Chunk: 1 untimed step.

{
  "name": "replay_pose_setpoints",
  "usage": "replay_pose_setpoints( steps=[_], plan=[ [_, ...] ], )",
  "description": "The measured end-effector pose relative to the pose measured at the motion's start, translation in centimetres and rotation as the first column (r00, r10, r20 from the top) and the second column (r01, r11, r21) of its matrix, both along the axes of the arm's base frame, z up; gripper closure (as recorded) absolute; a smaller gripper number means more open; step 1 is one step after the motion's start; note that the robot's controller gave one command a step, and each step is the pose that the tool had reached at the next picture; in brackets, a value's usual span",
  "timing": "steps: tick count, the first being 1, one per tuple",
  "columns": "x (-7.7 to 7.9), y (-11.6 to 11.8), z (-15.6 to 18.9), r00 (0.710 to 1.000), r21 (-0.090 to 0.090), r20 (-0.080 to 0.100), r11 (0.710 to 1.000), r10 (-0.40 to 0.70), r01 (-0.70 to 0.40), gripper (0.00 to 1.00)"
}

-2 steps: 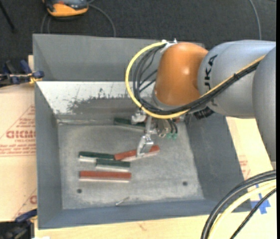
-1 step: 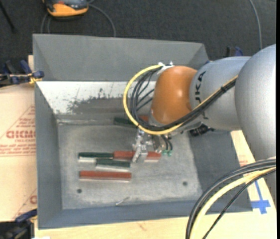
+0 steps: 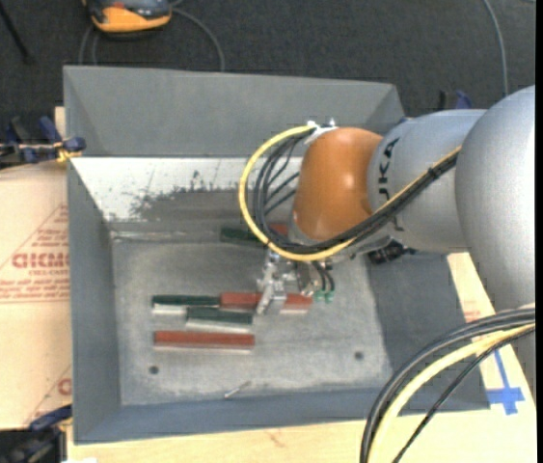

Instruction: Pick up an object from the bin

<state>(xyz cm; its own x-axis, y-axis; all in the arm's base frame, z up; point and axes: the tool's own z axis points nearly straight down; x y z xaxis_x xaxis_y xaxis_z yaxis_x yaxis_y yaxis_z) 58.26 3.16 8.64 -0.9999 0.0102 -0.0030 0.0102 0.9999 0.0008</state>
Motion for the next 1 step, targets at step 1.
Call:
replay_pose_setpoints(
  steps=[1],
  plan=[
    [-0.01, -1.06, 20.08, 1.000, 0.000, -0.002, 1.000, -0.022, 0.022, 1.00]
  ],
)
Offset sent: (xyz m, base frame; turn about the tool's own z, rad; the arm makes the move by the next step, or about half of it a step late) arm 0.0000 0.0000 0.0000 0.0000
